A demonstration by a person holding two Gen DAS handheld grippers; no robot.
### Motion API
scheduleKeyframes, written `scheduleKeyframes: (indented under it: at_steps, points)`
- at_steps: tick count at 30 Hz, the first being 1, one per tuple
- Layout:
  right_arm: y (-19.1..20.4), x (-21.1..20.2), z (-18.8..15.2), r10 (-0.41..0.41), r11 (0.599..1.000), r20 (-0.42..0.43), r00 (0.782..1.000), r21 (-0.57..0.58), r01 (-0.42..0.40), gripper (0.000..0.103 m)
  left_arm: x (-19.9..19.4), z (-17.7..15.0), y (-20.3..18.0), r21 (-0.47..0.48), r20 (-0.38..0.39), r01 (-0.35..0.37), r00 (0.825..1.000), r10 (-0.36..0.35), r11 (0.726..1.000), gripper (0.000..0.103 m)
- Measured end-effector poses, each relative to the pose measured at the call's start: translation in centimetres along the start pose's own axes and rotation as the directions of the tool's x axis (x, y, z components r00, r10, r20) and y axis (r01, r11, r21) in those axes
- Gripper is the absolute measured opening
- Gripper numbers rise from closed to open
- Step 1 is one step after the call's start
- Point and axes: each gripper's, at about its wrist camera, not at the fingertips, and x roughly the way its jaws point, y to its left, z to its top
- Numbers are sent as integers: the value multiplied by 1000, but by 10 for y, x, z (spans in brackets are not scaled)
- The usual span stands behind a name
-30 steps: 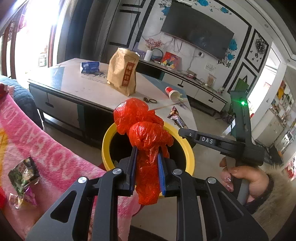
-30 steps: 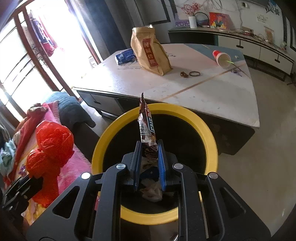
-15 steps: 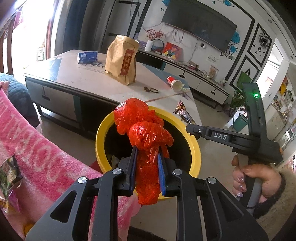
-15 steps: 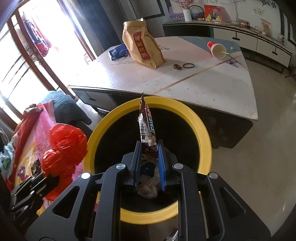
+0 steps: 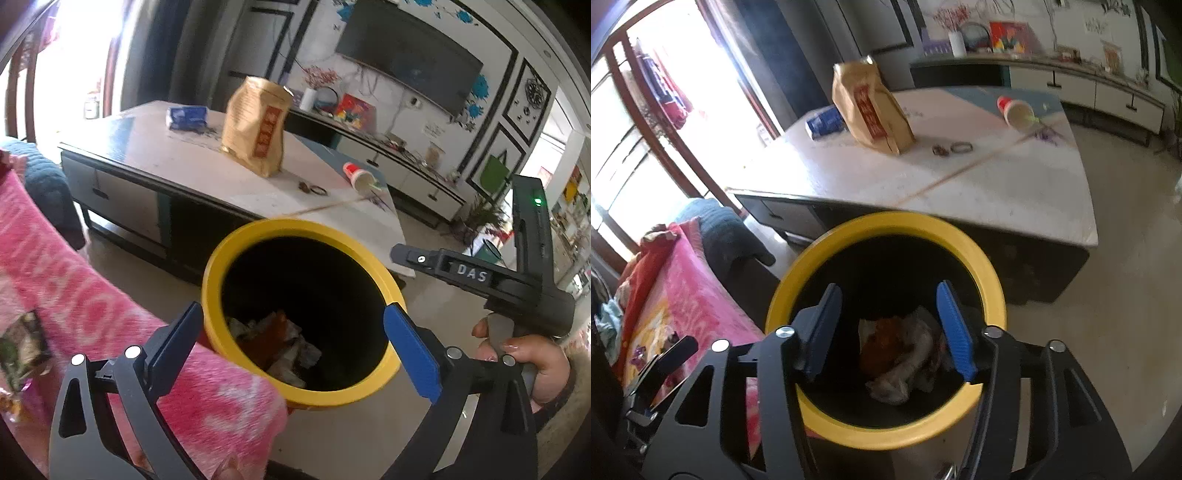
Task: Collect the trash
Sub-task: 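Open both tools to drop the red bag and wrapper into the bin, then move both open tools back over the remaining trash on the blanket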
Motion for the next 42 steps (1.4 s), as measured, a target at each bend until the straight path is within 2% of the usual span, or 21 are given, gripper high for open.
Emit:
scheduleKeyframes:
  at_steps: [11, 18, 31, 42]
  points:
    - [53, -36, 3, 79, 988, 127, 989, -139, -62, 67, -57, 3, 32, -75, 123, -97, 987, 105, 993, 96]
    - [80, -49, -4, 141, 975, 153, 978, -194, -110, 71, -87, 0, 47, -120, 169, -130, 974, 149, 984, 96]
    - [129, -60, -27, 241, 932, 122, 963, -304, -195, 72, -130, -10, 77, -196, 211, -205, 946, 245, 959, 96]
    - [172, -57, -55, 309, 874, 45, 950, -407, -265, 74, -157, -22, 111, -270, 219, -265, 919, 327, 926, 96]
